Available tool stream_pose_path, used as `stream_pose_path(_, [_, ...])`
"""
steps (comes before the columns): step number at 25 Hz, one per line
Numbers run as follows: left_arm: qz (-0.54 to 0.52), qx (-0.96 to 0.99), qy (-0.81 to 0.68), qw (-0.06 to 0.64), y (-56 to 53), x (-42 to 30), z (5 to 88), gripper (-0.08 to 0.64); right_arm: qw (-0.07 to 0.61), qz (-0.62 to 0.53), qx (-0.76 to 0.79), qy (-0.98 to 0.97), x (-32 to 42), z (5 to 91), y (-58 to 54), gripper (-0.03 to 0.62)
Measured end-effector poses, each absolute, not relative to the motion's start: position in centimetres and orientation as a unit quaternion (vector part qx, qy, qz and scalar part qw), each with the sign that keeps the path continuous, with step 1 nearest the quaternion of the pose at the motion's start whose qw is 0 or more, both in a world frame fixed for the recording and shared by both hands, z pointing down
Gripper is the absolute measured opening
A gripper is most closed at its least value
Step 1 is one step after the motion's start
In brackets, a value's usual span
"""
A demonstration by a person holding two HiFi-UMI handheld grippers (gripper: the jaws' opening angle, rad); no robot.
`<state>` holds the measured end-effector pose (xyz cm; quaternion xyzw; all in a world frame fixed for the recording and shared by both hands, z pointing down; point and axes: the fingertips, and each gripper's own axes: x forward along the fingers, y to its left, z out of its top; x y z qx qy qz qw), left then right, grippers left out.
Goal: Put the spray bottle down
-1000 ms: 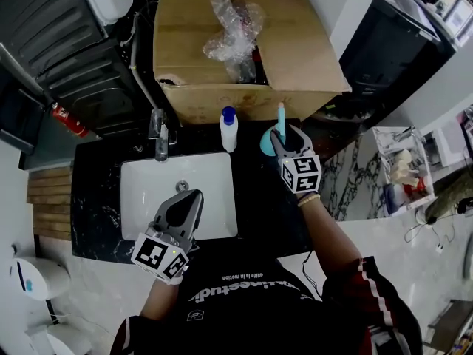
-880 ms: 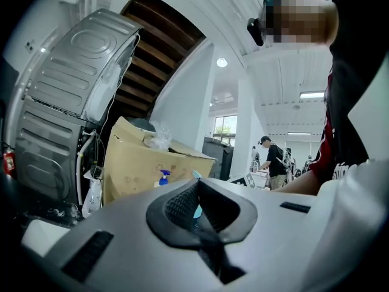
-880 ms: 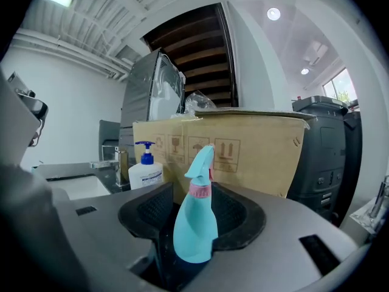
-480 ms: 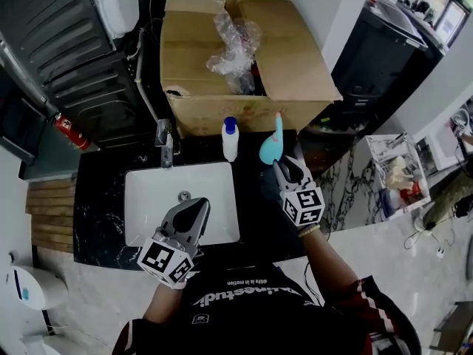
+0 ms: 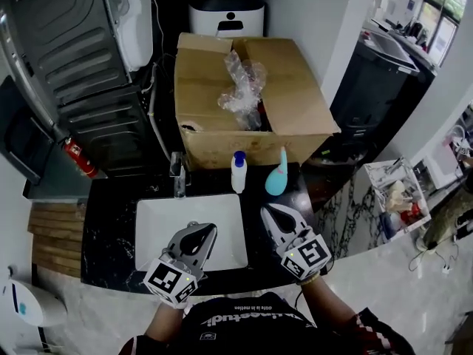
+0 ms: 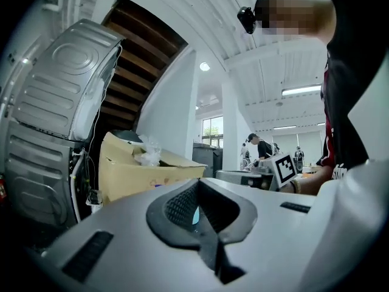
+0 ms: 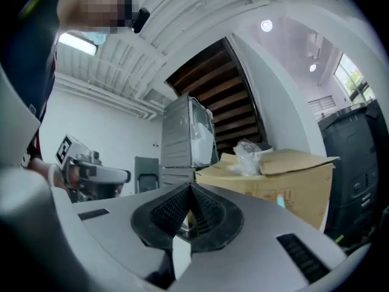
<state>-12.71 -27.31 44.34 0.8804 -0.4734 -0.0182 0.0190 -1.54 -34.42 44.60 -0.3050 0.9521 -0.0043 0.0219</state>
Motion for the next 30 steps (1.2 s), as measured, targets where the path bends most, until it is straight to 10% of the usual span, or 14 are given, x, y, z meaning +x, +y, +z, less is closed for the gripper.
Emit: stream_pose_path(30, [-0.040,0.880,-0.473,0.014,-27.9,-12.9,42.2,0.015,-0.005,-0.019,-0.246,0.969,-2.6,40.3,-28.1,0.038])
